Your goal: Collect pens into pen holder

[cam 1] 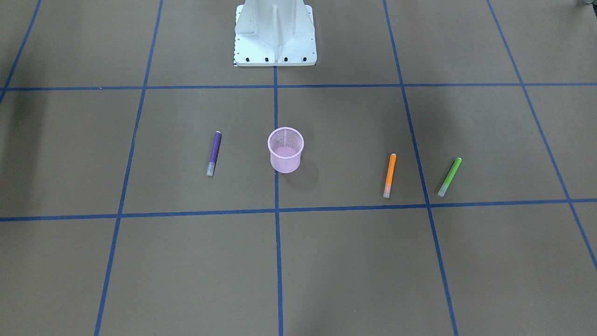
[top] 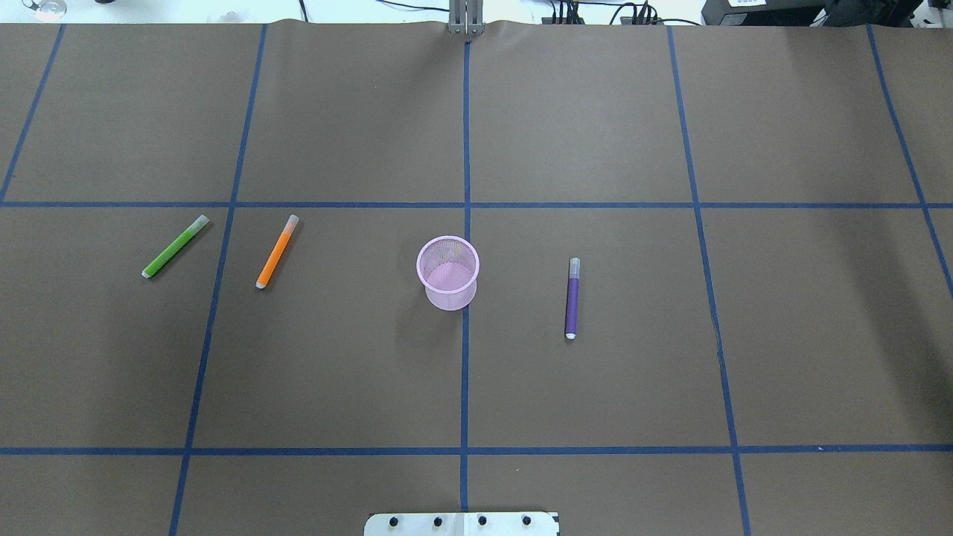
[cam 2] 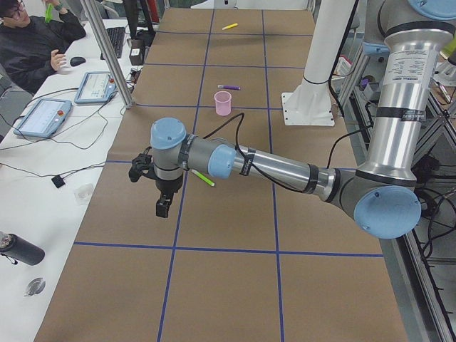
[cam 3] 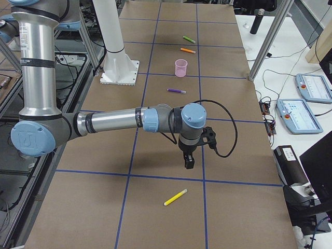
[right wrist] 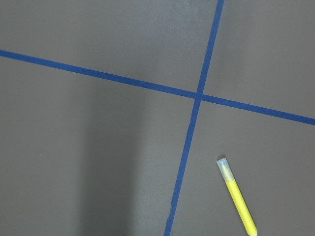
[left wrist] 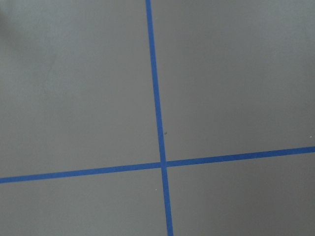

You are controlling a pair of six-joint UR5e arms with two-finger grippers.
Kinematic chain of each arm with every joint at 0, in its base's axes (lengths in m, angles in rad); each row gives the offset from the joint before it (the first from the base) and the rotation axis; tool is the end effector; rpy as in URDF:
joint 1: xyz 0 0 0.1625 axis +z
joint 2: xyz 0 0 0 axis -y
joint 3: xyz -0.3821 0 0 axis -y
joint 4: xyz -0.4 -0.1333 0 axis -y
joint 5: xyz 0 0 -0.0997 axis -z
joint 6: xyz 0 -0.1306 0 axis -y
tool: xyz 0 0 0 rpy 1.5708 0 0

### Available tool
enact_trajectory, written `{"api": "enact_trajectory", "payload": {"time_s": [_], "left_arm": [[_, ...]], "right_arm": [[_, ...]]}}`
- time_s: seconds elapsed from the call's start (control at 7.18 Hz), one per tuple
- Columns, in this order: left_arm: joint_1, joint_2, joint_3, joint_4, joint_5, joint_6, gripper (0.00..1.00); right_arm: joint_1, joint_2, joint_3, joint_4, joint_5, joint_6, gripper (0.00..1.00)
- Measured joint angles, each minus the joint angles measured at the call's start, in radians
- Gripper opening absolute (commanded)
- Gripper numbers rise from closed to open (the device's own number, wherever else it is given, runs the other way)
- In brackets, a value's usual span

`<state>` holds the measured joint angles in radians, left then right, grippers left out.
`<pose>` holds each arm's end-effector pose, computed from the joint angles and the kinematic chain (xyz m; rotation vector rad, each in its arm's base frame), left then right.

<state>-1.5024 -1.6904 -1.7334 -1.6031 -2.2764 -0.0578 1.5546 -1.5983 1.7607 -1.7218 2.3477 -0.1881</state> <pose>-0.0105 -0.5574 0.4942 0.2566 0.7174 0.1210 0.0339 -0.4856 0.5718 0.0776 -0.7744 -0.1983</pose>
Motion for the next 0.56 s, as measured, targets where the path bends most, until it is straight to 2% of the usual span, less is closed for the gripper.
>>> {"api": "enact_trajectory", "payload": {"time_s": [0.28, 0.56], "left_arm": [[0.129, -0.002, -0.081, 0.002, -0.002, -0.024, 1.0], [0.301, -0.032, -0.1, -0.005, 0.0, -0.173, 1.0]], "right_arm": [[0.0, 0.001, -0.002, 0.0, 0.0, 0.0, 1.0], [0.0, 0.003, -0.003, 0.001, 0.0, 0.0, 1.0]]}}
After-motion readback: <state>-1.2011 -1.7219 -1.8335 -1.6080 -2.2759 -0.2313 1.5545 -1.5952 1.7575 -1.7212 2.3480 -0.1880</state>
